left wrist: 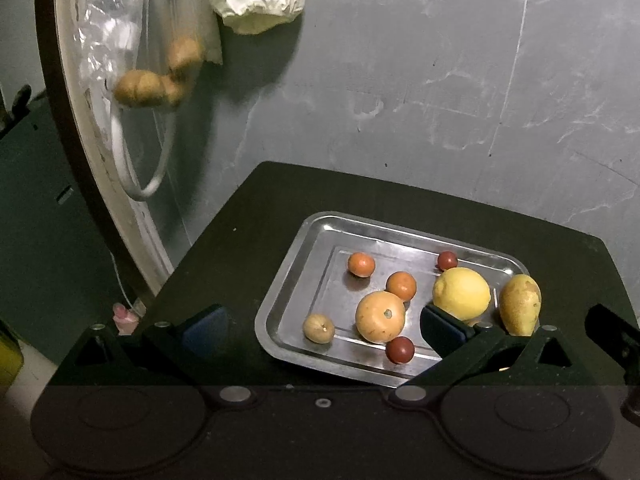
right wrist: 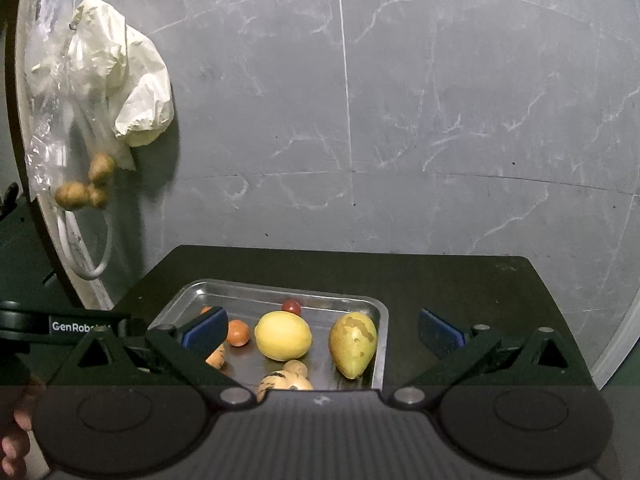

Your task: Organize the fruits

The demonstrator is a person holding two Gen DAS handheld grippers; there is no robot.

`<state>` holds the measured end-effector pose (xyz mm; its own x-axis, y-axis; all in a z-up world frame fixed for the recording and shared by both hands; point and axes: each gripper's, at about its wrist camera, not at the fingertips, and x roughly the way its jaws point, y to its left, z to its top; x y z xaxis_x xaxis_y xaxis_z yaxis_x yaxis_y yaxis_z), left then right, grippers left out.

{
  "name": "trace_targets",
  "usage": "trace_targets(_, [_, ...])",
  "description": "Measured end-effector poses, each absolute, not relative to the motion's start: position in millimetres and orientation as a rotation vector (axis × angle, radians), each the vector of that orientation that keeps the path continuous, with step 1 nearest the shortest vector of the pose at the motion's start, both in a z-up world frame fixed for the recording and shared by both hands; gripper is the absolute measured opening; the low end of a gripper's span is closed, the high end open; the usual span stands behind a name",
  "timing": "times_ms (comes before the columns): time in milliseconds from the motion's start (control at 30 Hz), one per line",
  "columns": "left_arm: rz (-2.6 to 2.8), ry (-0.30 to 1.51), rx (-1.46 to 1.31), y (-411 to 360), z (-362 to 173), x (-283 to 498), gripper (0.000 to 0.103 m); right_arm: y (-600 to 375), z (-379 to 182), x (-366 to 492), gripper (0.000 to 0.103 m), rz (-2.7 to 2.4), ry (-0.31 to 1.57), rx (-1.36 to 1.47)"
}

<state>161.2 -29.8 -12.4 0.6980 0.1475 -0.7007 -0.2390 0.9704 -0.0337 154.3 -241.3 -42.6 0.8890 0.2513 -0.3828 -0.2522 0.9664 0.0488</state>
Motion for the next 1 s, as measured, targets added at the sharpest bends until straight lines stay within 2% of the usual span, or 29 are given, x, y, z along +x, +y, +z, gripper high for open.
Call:
trace_targets(367, [0.234,0.771,-0.090,-44.7,-10.2,149.7,0.102,-255.2,-44.1,144.6,0.103,0.271,0.393,0.020])
trace_targets(1000, [0.284,0.777,-0.112,-17.2,-12.7,120.3,0.102,-235.4,-45.9,134.8,0.103,0.297,0.411,0.021])
